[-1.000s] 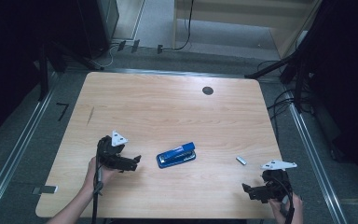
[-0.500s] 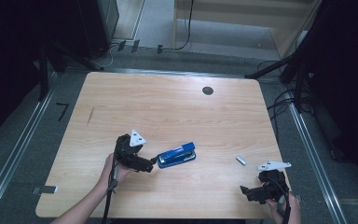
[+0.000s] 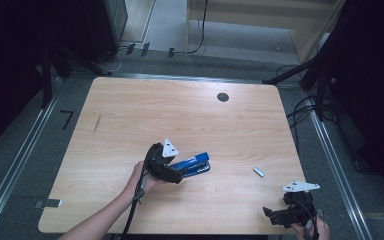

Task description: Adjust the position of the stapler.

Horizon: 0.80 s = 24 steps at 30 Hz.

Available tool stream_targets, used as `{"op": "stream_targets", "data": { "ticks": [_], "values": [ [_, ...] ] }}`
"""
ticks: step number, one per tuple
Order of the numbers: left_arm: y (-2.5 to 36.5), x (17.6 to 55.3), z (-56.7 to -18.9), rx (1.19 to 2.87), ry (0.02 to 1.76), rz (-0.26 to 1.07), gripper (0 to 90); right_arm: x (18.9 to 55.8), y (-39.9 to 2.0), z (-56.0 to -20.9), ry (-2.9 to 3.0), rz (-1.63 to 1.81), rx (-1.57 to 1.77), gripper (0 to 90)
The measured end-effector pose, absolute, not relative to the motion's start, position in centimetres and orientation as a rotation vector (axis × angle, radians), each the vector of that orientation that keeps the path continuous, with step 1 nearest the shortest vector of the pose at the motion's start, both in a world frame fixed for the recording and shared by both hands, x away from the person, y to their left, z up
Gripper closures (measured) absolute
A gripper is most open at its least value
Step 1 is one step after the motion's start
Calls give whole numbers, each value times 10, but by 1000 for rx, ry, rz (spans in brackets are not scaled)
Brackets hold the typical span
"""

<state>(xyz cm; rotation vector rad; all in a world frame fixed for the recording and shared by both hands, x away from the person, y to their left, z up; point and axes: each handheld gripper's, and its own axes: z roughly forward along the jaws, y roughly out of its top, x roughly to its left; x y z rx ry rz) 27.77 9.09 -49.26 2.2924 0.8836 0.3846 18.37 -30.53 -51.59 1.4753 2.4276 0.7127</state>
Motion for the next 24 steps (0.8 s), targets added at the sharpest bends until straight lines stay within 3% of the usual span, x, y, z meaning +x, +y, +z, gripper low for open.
{"op": "stream_targets", "data": {
  "ticks": [2,4,13,17,24],
  "values": [
    [87,279,-494,2304,865,371,280,182,-306,-517,2431,707,1478,0],
    [83,279,-496,2313,845,364,332,181,-307,-518,2433,704,1491,0],
    [70,279,-506,2371,773,351,467,179,-306,-518,2455,702,1484,0],
    [69,280,-508,2371,759,379,576,178,-304,-517,2462,694,1477,0],
    [74,283,-507,2378,718,346,610,177,-305,-517,2462,679,1482,0]
  ]
}}
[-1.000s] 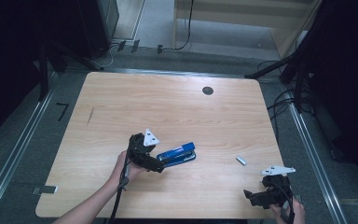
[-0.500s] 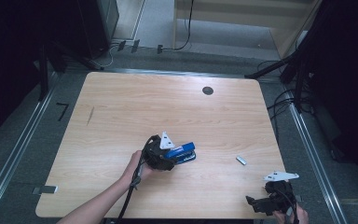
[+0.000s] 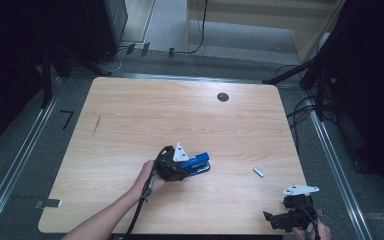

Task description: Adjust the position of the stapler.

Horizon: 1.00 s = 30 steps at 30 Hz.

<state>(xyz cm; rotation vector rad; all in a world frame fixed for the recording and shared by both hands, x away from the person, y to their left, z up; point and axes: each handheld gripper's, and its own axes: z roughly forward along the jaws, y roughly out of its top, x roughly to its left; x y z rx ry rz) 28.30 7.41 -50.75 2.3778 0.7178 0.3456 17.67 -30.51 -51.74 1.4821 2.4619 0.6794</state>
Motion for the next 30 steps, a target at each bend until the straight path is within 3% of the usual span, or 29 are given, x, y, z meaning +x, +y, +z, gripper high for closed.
{"op": "stream_targets", "data": {
  "ticks": [13,30],
  "values": [
    [80,279,-505,2409,616,276,671,181,-300,-519,2494,659,1456,0],
    [76,268,-504,2459,436,179,672,185,-297,-522,2528,647,1433,0]
  ]
}}
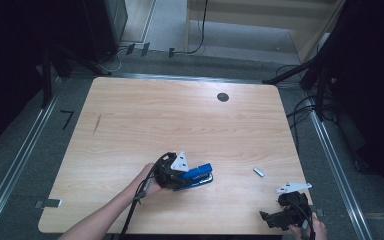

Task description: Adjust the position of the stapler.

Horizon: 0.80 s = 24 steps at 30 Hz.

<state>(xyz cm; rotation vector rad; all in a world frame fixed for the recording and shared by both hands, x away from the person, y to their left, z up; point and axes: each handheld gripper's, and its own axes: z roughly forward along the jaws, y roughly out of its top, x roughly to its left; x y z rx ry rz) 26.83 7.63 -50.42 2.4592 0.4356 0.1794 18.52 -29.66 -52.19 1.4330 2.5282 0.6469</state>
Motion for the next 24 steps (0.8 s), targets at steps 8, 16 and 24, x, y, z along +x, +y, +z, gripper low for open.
{"op": "stream_targets", "data": {
  "ticks": [8,16,24],
  "values": [
    [73,265,-504,2474,369,135,672,183,-295,-525,2556,629,1430,0],
    [72,262,-503,2493,297,100,671,184,-294,-526,2563,629,1436,0],
    [70,258,-503,2501,233,64,671,183,-293,-525,2566,619,1424,0]
  ]
}}
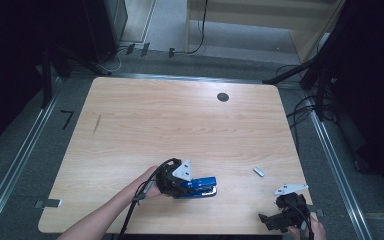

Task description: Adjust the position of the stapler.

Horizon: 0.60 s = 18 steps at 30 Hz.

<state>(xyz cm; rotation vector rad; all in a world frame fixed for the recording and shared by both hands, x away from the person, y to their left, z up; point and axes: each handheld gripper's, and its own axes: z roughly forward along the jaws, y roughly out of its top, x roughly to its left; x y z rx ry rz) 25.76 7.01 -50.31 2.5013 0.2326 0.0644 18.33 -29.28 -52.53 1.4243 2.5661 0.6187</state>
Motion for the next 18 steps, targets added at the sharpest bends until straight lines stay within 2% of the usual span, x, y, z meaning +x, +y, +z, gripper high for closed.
{"op": "stream_targets", "data": {
  "ticks": [18],
  "values": [
    [70,253,-502,2521,153,26,670,182,-290,-525,2579,634,1420,0]
  ]
}}
